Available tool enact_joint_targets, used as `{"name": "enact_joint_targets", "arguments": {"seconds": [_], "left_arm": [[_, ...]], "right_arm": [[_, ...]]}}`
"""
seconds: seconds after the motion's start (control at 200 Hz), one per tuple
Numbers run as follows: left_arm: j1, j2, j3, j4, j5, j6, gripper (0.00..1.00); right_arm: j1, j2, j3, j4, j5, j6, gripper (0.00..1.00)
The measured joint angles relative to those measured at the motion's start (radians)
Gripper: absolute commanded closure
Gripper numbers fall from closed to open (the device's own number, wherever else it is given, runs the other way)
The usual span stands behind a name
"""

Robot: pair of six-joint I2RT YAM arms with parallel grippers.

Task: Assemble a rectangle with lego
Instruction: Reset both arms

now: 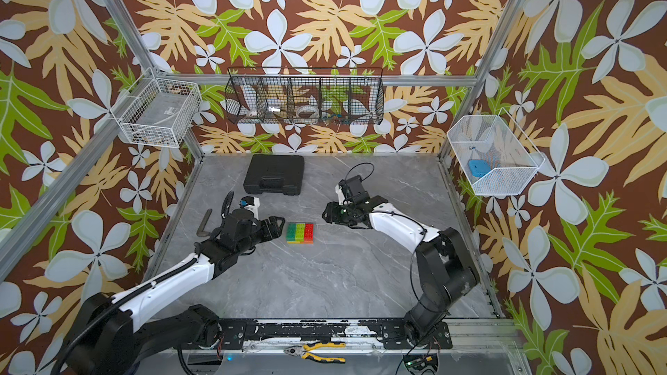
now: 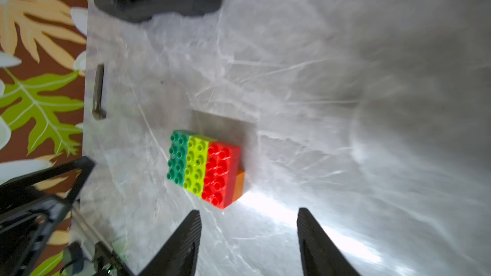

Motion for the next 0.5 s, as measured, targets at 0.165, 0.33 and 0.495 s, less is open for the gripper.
{"name": "enact_joint_targets", "arguments": {"seconds": [0.165, 0.33, 0.495], "left_arm": [[0.000, -0.207, -0.088, 0.076, -0.260, 0.067, 0.00], [-0.001, -0.250, -0.226, 0.324, -0.529, 0.214, 0.00], [0.007, -0.106, -0.238, 0.581, -0.814, 0.411, 0.00]], "right_arm": [[-0.074, -0.249, -0.173, 0.122, 0.291, -0.113, 0.21], [-0.102, -0.364, -0.388, 0.377, 0.645, -0.371, 0.17], [-0.344, -0.425, -0.551, 0.650, 0.854, -0.435, 0.20]]}}
